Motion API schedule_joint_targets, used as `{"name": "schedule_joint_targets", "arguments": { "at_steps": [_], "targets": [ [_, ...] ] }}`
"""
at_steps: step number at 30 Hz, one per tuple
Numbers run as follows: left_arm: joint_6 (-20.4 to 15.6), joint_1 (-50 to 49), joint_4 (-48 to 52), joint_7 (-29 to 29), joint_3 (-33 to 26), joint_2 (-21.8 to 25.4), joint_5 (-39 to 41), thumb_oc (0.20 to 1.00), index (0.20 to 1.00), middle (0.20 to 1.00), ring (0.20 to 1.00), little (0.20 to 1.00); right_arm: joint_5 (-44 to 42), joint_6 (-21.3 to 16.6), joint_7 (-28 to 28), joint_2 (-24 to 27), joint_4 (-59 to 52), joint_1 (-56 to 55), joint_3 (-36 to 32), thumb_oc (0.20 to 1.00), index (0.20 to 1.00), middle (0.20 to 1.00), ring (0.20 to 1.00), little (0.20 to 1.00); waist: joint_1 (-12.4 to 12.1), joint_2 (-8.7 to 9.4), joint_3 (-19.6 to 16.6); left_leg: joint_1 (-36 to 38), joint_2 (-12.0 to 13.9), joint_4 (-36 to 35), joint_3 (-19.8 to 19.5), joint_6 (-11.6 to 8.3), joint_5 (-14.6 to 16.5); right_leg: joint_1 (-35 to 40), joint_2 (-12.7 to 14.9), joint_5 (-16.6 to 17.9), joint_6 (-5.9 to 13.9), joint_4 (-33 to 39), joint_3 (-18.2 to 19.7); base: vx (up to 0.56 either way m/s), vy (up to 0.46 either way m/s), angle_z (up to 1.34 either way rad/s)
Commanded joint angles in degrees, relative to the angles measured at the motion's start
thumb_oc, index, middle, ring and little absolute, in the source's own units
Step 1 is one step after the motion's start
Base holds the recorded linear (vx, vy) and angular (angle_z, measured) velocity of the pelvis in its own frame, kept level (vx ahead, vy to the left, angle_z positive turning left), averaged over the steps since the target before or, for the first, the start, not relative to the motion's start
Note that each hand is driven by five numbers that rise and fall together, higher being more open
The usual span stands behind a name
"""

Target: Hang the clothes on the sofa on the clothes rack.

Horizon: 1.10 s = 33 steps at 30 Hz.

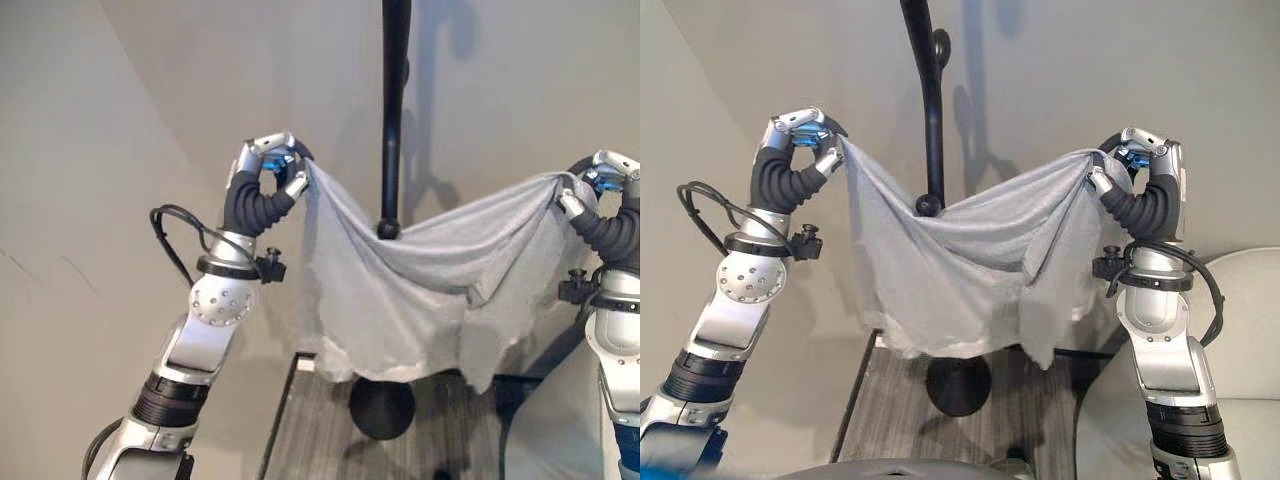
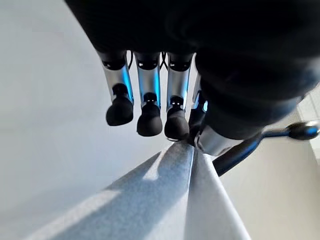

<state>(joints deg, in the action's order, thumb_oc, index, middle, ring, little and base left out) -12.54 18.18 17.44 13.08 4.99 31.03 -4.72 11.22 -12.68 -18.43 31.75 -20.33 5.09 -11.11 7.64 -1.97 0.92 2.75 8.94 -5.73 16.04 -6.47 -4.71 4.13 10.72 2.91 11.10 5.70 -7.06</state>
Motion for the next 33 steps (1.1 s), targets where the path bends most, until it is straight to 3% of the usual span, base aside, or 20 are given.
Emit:
{"name": "schedule_joint_targets", "arguments": {
  "at_steps": [1,8,13,17,23,30,33],
  "targets": [
    [-5.1,3.0,2.7,-0.5,-4.4,3.5,4.5,0.200,0.200,0.200,0.200,0.200,-3.6,-4.4,-1.8,-1.3,-4.9,1.3,-5.1,0.200,0.200,0.200,0.200,0.200,-0.4,1.60,-3.3,5.5,0.1,0.7,-0.1,-0.30,6.9,-1.5,1.3,0.3,1.58,-0.7,-1.8,0.02,0.008,0.06],
    [-7.9,-1.6,7.0,-6.0,-9.9,3.3,17.4,0.200,0.200,0.200,0.200,0.200,-16.1,-8.1,5.1,-2.7,-5.7,0.7,-6.0,0.200,0.200,0.200,0.200,0.200,-0.6,1.42,-3.9,6.6,-0.3,0.7,0.2,-0.30,7.5,-0.4,1.6,0.2,1.60,-0.7,-1.7,0.00,0.006,0.01],
    [-7.9,-4.4,7.1,-8.9,-12.5,3.4,21.2,0.200,0.200,0.200,0.200,0.200,-20.6,-8.3,9.3,-1.8,-4.9,-0.9,-6.0,0.200,0.200,0.200,0.200,0.200,-0.7,1.58,-4.1,7.6,-0.5,0.7,0.5,-0.38,8.0,0.5,2.0,0.0,1.60,-0.7,-1.9,0.02,0.016,0.02],
    [-8.2,-7.7,7.8,-15.6,-14.6,4.6,29.1,0.200,0.200,0.200,0.200,0.200,-27.8,-9.4,14.9,-1.7,-5.9,-2.7,-7.1,0.200,0.200,0.200,0.200,0.200,-1.0,1.69,-3.9,7.8,-0.5,0.7,0.5,-0.46,8.0,0.7,2.0,-0.1,1.53,-0.7,-2.0,0.00,0.000,0.00],
    [-7.9,-8.7,9.2,-23.7,-15.4,1.9,41.0,0.200,0.200,0.200,0.200,0.200,-35.1,-10.2,21.4,-2.0,-6.4,-3.1,-7.0,0.200,0.200,0.200,0.200,0.200,-1.0,1.99,-4.0,7.9,-0.4,0.7,0.6,-0.53,8.0,0.7,2.1,-0.1,1.53,-0.7,-1.9,0.00,0.000,0.00],
    [-8.4,-5.7,10.1,-25.8,-15.2,-0.7,47.9,0.200,0.200,0.200,0.200,0.200,-42.4,-10.6,25.2,-3.9,-7.0,-1.1,-6.5,0.200,0.200,0.200,0.200,0.200,-1.0,1.91,-4.3,8.2,-0.4,0.7,0.8,-0.53,8.2,1.0,2.1,-0.3,1.50,-0.7,-2.1,0.00,0.000,0.00],
    [-10.0,-1.8,10.5,-24.0,-15.1,-1.1,48.3,0.200,0.200,0.200,0.200,0.200,-44.1,-11.2,25.1,-4.8,-7.7,1.8,-6.1,0.200,0.200,0.200,0.200,0.200,-0.9,1.76,-4.8,8.4,-0.4,0.7,0.7,-0.64,8.3,1.3,2.0,-0.5,1.47,-0.7,-2.4,0.02,0.000,0.02]
  ]
}}
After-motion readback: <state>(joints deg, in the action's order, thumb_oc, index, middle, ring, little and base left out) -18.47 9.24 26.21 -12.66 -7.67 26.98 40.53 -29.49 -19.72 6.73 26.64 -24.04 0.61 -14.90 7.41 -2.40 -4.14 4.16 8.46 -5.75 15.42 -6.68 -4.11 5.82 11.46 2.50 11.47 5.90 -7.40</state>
